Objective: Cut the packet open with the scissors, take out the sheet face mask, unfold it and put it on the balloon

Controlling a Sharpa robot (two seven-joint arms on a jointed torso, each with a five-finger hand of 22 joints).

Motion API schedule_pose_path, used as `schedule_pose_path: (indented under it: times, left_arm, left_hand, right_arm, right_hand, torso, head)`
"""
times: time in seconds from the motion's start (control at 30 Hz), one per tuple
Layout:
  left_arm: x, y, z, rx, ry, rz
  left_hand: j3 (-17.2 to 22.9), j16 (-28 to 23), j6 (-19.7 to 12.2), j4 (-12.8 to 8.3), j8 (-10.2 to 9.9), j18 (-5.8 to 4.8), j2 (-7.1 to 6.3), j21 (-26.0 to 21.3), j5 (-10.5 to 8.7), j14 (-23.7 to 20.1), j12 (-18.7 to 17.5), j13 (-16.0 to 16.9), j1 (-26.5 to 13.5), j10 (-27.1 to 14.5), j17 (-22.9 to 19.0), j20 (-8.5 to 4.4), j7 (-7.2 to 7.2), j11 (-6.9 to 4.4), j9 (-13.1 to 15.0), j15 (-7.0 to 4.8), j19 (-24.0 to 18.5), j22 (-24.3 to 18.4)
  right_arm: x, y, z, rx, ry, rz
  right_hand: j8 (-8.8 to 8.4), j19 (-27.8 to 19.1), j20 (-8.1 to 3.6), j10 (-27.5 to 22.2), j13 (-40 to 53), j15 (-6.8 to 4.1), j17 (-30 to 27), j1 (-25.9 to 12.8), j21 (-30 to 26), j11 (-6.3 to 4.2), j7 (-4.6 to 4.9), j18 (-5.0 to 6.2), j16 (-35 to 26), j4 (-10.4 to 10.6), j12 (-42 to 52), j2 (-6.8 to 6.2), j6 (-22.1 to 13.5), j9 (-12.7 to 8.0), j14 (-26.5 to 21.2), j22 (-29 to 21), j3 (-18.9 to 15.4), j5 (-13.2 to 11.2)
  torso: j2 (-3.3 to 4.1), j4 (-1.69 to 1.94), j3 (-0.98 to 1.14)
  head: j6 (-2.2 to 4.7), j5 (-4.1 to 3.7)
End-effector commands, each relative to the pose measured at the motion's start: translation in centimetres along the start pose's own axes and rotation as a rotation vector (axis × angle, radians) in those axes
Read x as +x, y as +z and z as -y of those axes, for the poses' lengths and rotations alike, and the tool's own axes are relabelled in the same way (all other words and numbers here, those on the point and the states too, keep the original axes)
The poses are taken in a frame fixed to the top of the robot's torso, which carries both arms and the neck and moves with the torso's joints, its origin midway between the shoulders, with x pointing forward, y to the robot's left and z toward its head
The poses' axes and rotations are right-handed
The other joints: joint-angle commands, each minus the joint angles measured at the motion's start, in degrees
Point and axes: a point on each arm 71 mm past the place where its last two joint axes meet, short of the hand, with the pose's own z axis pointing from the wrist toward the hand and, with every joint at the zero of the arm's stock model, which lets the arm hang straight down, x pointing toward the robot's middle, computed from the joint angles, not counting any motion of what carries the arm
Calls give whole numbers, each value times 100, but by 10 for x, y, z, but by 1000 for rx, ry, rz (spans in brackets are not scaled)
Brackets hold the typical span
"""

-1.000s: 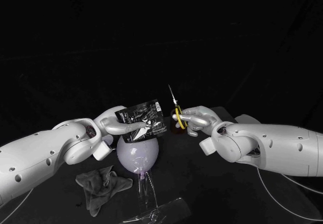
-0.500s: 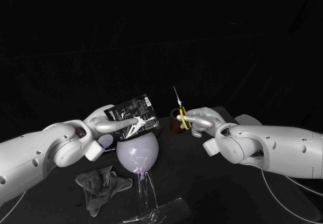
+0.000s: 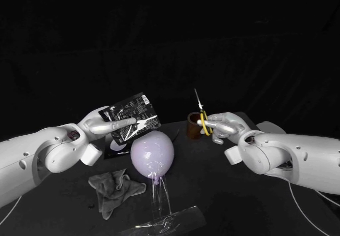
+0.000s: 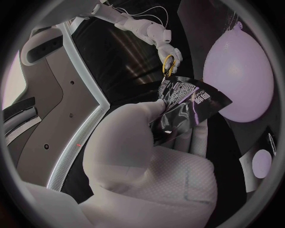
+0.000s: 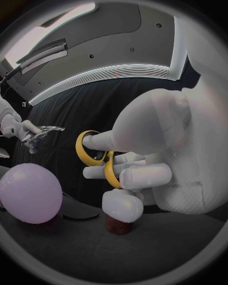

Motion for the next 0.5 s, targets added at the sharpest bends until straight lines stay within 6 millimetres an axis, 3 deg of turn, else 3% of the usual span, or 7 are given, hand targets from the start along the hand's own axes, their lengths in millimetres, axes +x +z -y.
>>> schedule_pose_path:
  times: [0.03, 0.07, 0.1, 0.2, 0.3, 0.5]
  left_arm:
    - [0, -12, -3, 20, -72, -17]
    - [0, -16, -5, 15, -75, -15]
    - [-1, -22, -9, 7, -77, -12]
    - [-3, -34, -16, -8, -84, -16]
    - [-6, -53, -28, -44, -75, -32]
    - [-18, -86, -50, -145, -28, -36]
  left_hand:
    - [1, -18, 11, -23, 8, 55, -9, 28, 25, -26, -16, -9, 51, -30, 7, -7, 29, 10, 1473, -14, -39, 9]
    - [1, -18, 10, -24, 7, 55, -10, 29, 25, -27, -16, -9, 51, -31, 7, -6, 28, 10, 1474, -13, -40, 9]
    - [1, -19, 10, -24, 7, 55, -10, 29, 25, -27, -16, -9, 51, -31, 7, -6, 28, 10, 1474, -13, -41, 9]
    - [0, -20, 8, -28, 5, 55, -13, 31, 25, -28, -16, -9, 53, -33, 9, -5, 27, 10, 1477, -13, -43, 10]
    - [-10, -12, 10, -61, -7, 67, -29, 68, 27, -8, -4, -3, 74, -13, 27, -11, 17, -1, 1491, -21, -37, 32]
    - [-20, -14, 11, -78, -20, 71, -49, 89, 26, -6, -3, -2, 82, -11, 36, -13, 11, -5, 1494, -23, -44, 45]
  right_arm:
    - [-1, 0, -1, -26, -12, -6]
    - [-1, 1, -1, -25, -13, -5]
    - [-2, 1, 0, -25, -14, -4]
    - [-3, 2, 1, -24, -16, 0]
    - [-5, 4, 3, -25, -22, 7]
    - [-5, 7, 4, -29, -29, 11]
  right_hand:
    - [376, 21, -11, 875, 5, -253, 460, 397, 17, -872, -281, 71, -3, -316, 196, 334, 268, 92, 459, 5, 381, 19]
    - [376, 21, -11, 875, 5, -253, 460, 397, 17, -872, -281, 71, -3, -316, 196, 334, 268, 92, 459, 5, 381, 19]
    - [376, 21, -11, 875, 5, -253, 460, 397, 17, -872, -281, 71, -3, -316, 196, 334, 268, 92, 459, 5, 381, 19]
    - [376, 21, -11, 875, 5, -253, 460, 397, 17, -872, -281, 71, -3, -316, 196, 334, 268, 92, 459, 5, 381, 19]
    - [378, 25, -11, 874, 23, -254, 476, 402, 23, -872, -280, 69, 1, -328, 203, 334, 270, 100, 463, 11, 400, 18]
    - [378, 28, -11, 873, 25, -254, 480, 403, 28, -872, -280, 68, 2, -330, 204, 334, 270, 101, 463, 15, 402, 18]
  torso:
    - [-7, 17, -19]
    - [-10, 18, -21]
    - [-9, 17, -19]
    - [-24, 34, -46]
    - [-55, 61, -94]
    - [-83, 88, -132]
  head:
    - [-75, 200]
    - [-90, 237]
    - [-148, 332]
    - [-225, 475]
    - [-415, 706]
    - [-622, 1025]
